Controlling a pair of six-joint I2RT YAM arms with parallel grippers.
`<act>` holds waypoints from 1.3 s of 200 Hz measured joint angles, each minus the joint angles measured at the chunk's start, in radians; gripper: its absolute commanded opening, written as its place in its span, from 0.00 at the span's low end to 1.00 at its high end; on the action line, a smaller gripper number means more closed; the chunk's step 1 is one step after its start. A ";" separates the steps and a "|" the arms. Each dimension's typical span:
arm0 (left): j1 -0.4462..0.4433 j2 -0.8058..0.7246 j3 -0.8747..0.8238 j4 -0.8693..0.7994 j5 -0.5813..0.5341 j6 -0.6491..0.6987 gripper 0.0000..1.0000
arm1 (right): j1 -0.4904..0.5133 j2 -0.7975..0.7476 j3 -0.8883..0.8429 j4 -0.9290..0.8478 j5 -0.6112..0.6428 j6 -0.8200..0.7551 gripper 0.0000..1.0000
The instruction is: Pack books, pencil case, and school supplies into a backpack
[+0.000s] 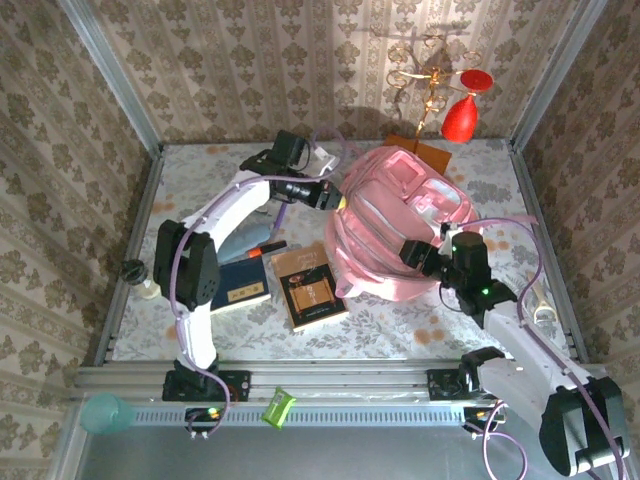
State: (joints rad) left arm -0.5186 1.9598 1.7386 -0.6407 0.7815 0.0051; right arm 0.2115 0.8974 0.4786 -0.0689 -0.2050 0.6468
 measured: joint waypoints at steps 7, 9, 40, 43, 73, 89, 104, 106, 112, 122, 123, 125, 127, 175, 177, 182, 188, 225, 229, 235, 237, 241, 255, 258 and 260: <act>0.011 0.017 0.028 -0.035 0.008 0.036 0.00 | 0.002 -0.001 0.026 -0.037 0.035 -0.021 0.73; 0.014 0.023 0.036 -0.044 0.010 0.046 0.00 | 0.002 -0.002 0.033 -0.047 0.048 -0.028 0.74; 0.076 0.118 0.103 -0.126 0.008 0.156 0.00 | -0.020 0.013 0.106 -0.134 0.184 -0.100 0.77; 0.082 0.130 0.106 -0.126 0.008 0.162 0.00 | -0.025 0.019 0.109 -0.136 0.187 -0.103 0.77; 0.130 0.253 0.173 -0.140 0.006 0.188 0.01 | -0.153 0.174 0.151 -0.114 0.190 -0.107 0.70; 0.142 0.309 0.238 -0.146 0.008 0.190 0.02 | -0.202 0.304 0.187 -0.084 0.170 -0.090 0.67; 0.148 0.350 0.308 -0.153 0.007 0.186 0.02 | -0.211 0.439 0.248 -0.075 0.134 -0.073 0.64; 0.148 0.355 0.318 -0.153 0.005 0.185 0.03 | -0.211 0.453 0.254 -0.072 0.129 -0.072 0.63; 0.149 0.367 0.341 -0.152 0.002 0.178 0.06 | -0.211 0.505 0.278 -0.064 0.110 -0.067 0.63; 0.150 0.385 0.375 -0.146 -0.012 0.161 0.08 | -0.211 0.564 0.296 -0.050 0.080 -0.064 0.60; 0.150 0.388 0.381 -0.145 -0.014 0.156 0.08 | -0.211 0.568 0.296 -0.048 0.076 -0.063 0.60; 0.150 0.389 0.383 -0.145 -0.016 0.151 0.09 | -0.211 0.575 0.297 -0.046 0.071 -0.062 0.60; 0.151 0.396 0.394 -0.141 -0.021 0.149 0.10 | -0.211 0.581 0.296 -0.045 0.064 -0.061 0.59; 0.180 0.533 0.644 -0.056 -0.157 -0.014 0.50 | -0.191 0.591 0.180 0.089 -0.084 0.040 0.55; 0.180 0.533 0.646 -0.055 -0.163 -0.021 0.52 | -0.189 0.590 0.175 0.095 -0.088 0.044 0.55; 0.183 0.533 0.651 -0.050 -0.185 -0.029 0.56 | -0.185 0.589 0.167 0.109 -0.097 0.054 0.55; 0.187 0.532 0.656 -0.045 -0.206 -0.040 0.60 | -0.179 0.587 0.161 0.123 -0.107 0.066 0.56; 0.191 0.452 0.589 -0.006 -0.406 -0.090 0.73 | -0.175 0.574 0.196 0.094 -0.127 0.065 0.58; 0.190 0.433 0.571 -0.006 -0.423 -0.093 0.73 | -0.177 0.568 0.204 0.085 -0.124 0.059 0.59; 0.187 0.390 0.515 0.011 -0.451 -0.097 0.73 | -0.183 0.557 0.216 0.068 -0.120 0.047 0.59; 0.185 0.370 0.490 0.018 -0.462 -0.101 0.73 | -0.185 0.549 0.220 0.063 -0.116 0.040 0.59; 0.183 0.326 0.437 0.026 -0.481 -0.107 0.73 | -0.190 0.534 0.227 0.050 -0.112 0.030 0.60; 0.172 0.180 0.241 0.095 -0.529 -0.128 0.74 | -0.203 0.475 0.238 0.025 -0.082 -0.001 0.60; 0.166 0.140 0.191 0.102 -0.539 -0.135 0.74 | -0.207 0.463 0.239 0.020 -0.072 -0.006 0.60; 0.161 0.105 0.146 0.124 -0.547 -0.143 0.73 | -0.209 0.457 0.240 0.018 -0.067 -0.010 0.60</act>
State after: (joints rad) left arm -0.3573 2.0644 1.8843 -0.5171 0.2348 -0.1379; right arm 0.0025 1.3540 0.7189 -0.0513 -0.2718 0.6373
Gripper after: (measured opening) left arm 0.736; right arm 0.600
